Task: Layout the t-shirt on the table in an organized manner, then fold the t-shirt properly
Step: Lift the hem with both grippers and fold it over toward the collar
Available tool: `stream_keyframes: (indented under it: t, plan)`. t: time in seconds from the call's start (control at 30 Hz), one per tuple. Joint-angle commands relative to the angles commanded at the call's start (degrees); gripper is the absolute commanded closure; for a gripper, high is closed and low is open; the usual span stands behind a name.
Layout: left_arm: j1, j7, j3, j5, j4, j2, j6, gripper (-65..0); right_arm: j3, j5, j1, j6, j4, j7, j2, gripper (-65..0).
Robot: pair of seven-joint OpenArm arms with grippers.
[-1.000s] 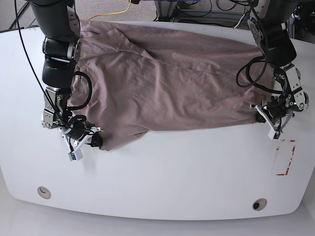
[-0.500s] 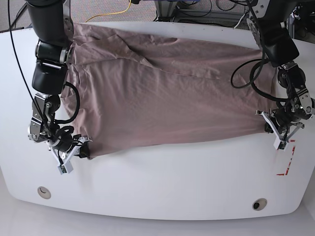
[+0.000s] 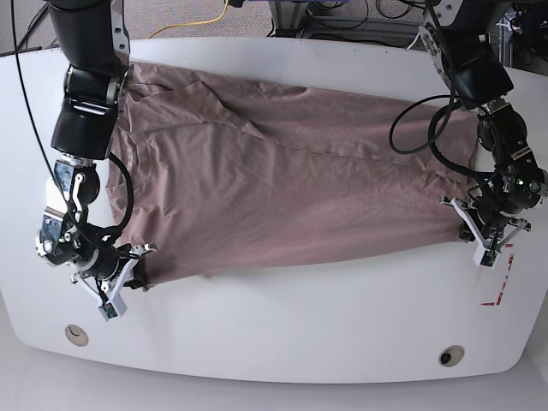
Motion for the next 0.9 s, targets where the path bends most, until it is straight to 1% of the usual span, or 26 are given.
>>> stream_keyframes:
  t: [0.07,0.13,0.27,0.3,0.37,0.43,0.53,0.63,0.77,0.9]
  plan:
    - [0.44,1.32,0.0,0.0,0.62,0.0,0.0,0.0,0.09,0.0,-1.85,0.0,3.43,-1.58,-0.09,0.0]
    - [0.79,2.64,0.0,0.0,1.67,0.0,0.0,0.0,0.09,0.0,-4.84,0.0,9.23,-3.87,-0.18,0.0]
    - [2.64,2.9,0.0,0.0,2.11,-0.09,0.0,0.0,1.14,0.0,-10.2,0.0,17.14,-7.38,-0.35,0.0]
    - [2.81,2.9,0.0,0.0,2.02,-0.09,0.0,0.0,1.76,0.0,-10.9,0.0,18.29,-7.91,-0.7,0.0]
    - [3.25,2.81,-0.09,0.0,1.58,-0.35,0.0,0.0,3.96,0.0,-13.8,0.0,22.07,-9.93,-2.73,0.0]
    - [3.43,2.81,-0.18,0.0,1.58,-0.35,0.0,0.0,5.71,0.0,-16.26,0.0,24.88,-11.08,-3.69,0.0]
    - [4.66,2.81,-0.18,0.09,1.76,-0.44,0.0,0.0,7.12,0.0,-20.04,0.0,28.57,-11.52,-4.13,0.0]
    - [4.92,2.81,-0.18,0.09,1.76,-0.44,0.0,0.0,7.21,0.0,-23.91,0.0,31.12,-11.52,-4.22,0.0]
    - [5.27,2.81,-0.18,0.26,1.67,-0.53,0.0,0.0,7.38,0.0,-28.4,0.0,32.0,-11.52,-5.89,0.0]
    - [6.77,2.81,0.0,0.09,1.76,-1.93,0.0,0.0,7.38,0.0,-32.44,0.0,32.97,-11.52,-6.51,0.0]
